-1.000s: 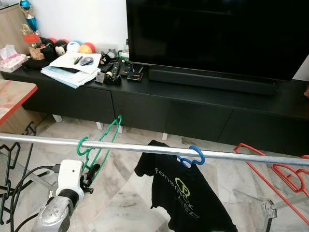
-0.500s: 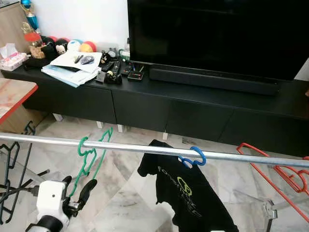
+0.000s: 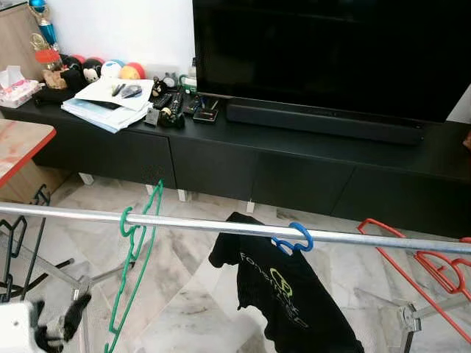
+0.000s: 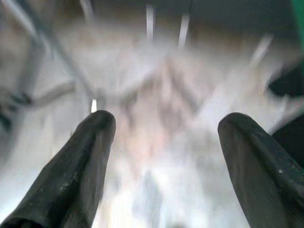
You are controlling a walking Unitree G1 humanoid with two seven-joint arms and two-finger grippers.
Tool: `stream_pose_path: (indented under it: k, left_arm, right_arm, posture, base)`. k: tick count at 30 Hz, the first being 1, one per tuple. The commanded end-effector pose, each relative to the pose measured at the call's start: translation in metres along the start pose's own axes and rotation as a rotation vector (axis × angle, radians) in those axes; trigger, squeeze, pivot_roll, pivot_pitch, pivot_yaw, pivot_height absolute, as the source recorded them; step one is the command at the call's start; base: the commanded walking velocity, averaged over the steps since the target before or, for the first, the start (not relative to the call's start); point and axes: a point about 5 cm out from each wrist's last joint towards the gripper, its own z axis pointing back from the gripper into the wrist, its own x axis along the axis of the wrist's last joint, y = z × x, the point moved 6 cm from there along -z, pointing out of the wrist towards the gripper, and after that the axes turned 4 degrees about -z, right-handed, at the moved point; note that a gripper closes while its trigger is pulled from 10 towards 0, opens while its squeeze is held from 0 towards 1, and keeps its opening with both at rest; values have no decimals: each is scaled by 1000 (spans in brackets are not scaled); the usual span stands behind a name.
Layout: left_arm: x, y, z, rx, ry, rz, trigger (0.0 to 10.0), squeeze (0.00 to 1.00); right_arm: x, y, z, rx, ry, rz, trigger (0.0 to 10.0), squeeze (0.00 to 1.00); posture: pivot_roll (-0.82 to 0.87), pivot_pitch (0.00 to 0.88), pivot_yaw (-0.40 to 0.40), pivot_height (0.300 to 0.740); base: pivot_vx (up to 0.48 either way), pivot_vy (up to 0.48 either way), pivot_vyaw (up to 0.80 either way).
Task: Hang hanger
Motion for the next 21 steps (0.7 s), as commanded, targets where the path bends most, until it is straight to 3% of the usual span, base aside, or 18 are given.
stream_pose_path:
  k: [1,2,3,4,6,12,15,16,21]
  left_arm:
    - [-23,-3,-1,-7,84,-43,10000,0]
    - [-23,-3,-1,-7,84,-43,10000,0]
    - [-39,-7,-4,-18,138,-65,10000,0]
    - [-77,-19,-7,-56,277,-122,10000,0]
    - [-101,-31,-7,-92,363,-150,10000,0]
    - [-145,-56,-5,-103,538,-137,10000,0]
    - [-149,-62,-5,-109,559,-140,10000,0]
    - [-149,-72,-8,-140,560,-156,10000,0]
    - [-145,-77,-17,-146,538,-163,10000,0]
  right_arm:
    - [-2,-2,0,-8,13,-19,10000,0]
    - [-2,-2,0,-8,13,-19,10000,0]
    - [0,-2,0,-11,10,-26,10000,0]
    - [4,-2,-1,-17,3,-40,10000,0]
    - [7,0,-2,-19,-2,-52,10000,0]
    - [3,18,-3,-3,-1,-61,10000,0]
    - [1,20,-3,-1,1,-65,10000,0]
    - [-6,22,-2,-1,6,-70,10000,0]
    - [-8,22,-2,-3,8,-73,10000,0]
  posture:
    - [77,69,-28,740]
    - [77,69,-28,740]
    - [70,68,-27,740]
    - [64,65,-23,740]
    - [63,66,-20,740]
    - [42,60,-13,740]
    - [35,59,-13,740]
    - [32,59,-12,740]
    - [29,56,-6,740]
  base:
    - [0,0,0]
    - [0,0,0]
    - [0,0,0]
    - [0,0,0]
    - [0,0,0]
    - [0,0,0]
    - [0,0,0]
    - [0,0,0]
    - [0,0,0]
